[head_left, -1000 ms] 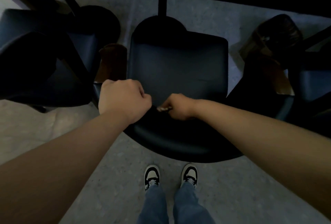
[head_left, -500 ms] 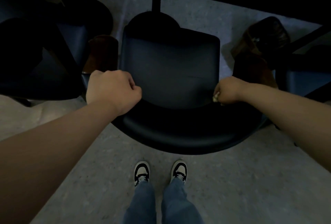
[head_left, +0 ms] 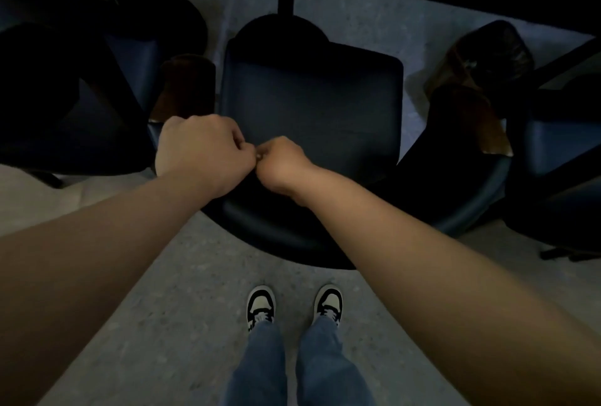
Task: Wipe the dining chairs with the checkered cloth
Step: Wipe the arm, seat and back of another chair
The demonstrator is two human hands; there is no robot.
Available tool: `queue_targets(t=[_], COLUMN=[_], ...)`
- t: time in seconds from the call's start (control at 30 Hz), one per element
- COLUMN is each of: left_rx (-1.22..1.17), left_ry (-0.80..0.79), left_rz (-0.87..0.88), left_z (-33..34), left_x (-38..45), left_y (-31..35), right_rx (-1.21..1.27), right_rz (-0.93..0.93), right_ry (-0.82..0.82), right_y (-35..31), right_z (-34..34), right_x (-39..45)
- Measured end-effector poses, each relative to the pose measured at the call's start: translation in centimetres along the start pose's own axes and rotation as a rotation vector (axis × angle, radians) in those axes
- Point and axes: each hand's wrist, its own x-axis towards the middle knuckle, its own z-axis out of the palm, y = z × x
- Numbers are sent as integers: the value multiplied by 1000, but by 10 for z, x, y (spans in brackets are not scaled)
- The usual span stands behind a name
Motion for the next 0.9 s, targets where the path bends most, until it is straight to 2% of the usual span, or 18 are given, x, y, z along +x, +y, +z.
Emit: queue_targets(t=[0.17,0.33,0.43,0.67,0.8,0.9], left_rx=[-3,12,37,127,168,193], left_ry=[4,-17,-34,-99,-114,-167], left_rz=[5,-5,11,19,14,-18], left_z=[0,1,0,-5,-4,-2], left_x=[-1,-1,-1,-1,0,3], left_y=[0,-2,-3,1,3,4], right_rx=[-303,-746,-966,-1133,-1207,-1378], right_rz=[-107,8,73,38,75,-20], right_ry=[-95,-157,-113,-103,-121,-126], right_y=[37,81,96,115,127,142], right_z=[-34,-89,-121,-135,-165,-186], right_x=[-38,-49,-48,-33,-15,-1])
